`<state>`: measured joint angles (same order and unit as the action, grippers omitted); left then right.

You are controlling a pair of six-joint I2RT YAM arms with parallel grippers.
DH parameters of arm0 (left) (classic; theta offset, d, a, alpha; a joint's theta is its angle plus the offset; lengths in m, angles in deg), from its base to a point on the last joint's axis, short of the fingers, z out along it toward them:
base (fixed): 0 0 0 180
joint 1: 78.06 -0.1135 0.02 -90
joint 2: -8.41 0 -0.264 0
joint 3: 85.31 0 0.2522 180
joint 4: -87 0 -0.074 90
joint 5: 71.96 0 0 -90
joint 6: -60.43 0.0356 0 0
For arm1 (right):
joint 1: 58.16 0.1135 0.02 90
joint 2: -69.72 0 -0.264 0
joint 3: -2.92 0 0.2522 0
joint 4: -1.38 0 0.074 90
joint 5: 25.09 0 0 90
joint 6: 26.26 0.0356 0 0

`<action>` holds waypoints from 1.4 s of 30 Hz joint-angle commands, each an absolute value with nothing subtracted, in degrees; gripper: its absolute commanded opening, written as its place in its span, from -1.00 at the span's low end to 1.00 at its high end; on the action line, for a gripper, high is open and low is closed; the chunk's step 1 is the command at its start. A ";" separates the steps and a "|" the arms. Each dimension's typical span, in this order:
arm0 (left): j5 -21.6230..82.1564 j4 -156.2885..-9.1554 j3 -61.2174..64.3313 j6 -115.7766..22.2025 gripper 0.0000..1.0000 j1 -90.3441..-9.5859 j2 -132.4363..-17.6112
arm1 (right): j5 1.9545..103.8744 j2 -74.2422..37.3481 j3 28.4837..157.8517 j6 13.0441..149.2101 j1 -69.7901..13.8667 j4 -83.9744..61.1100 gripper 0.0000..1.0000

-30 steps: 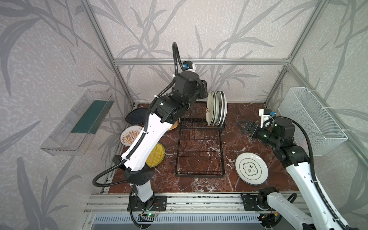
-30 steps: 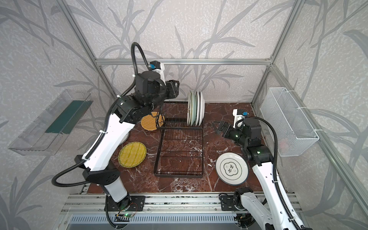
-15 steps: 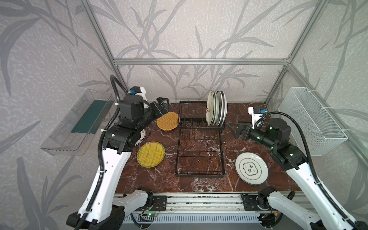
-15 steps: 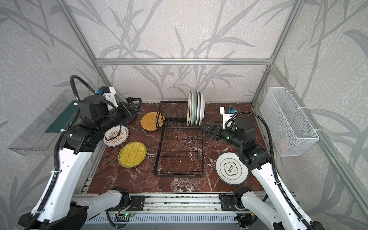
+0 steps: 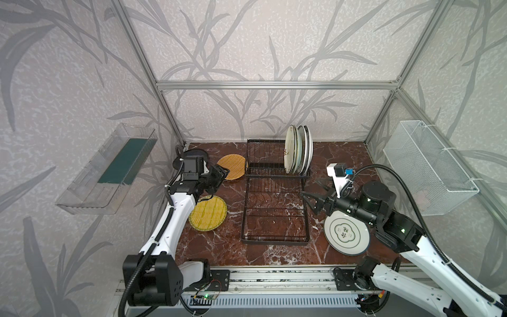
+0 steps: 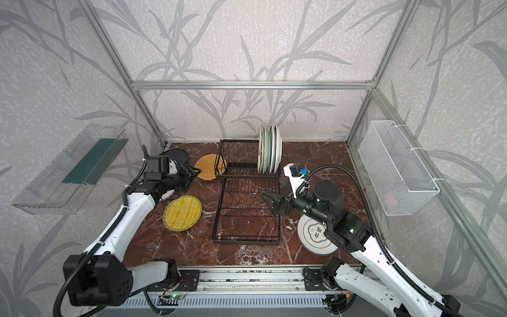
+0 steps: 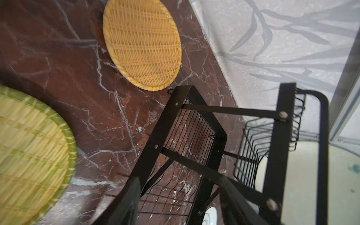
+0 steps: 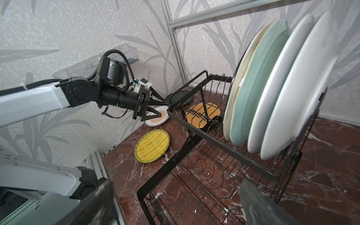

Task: Load plates into a dish rack
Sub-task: Pick up the plate from the top-left of the table.

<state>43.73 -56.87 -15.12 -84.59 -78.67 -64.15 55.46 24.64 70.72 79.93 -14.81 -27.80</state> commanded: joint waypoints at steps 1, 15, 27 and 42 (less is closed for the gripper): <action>43.23 -64.94 -14.54 -87.43 0.15 -78.09 -67.05 | 58.12 24.98 69.38 79.65 -13.44 -25.15 0.98; 35.48 -80.01 -16.01 -93.02 0.07 -78.01 -83.89 | 56.81 22.62 66.19 82.70 -12.36 -20.32 0.98; 35.58 -93.38 -19.59 -96.42 0.03 -80.75 -94.12 | 56.89 21.98 64.93 84.05 -11.49 -19.12 0.98; 39.31 -107.59 -22.91 -99.42 -0.05 -82.90 -101.35 | 58.19 22.33 64.14 85.12 -11.45 -18.19 0.98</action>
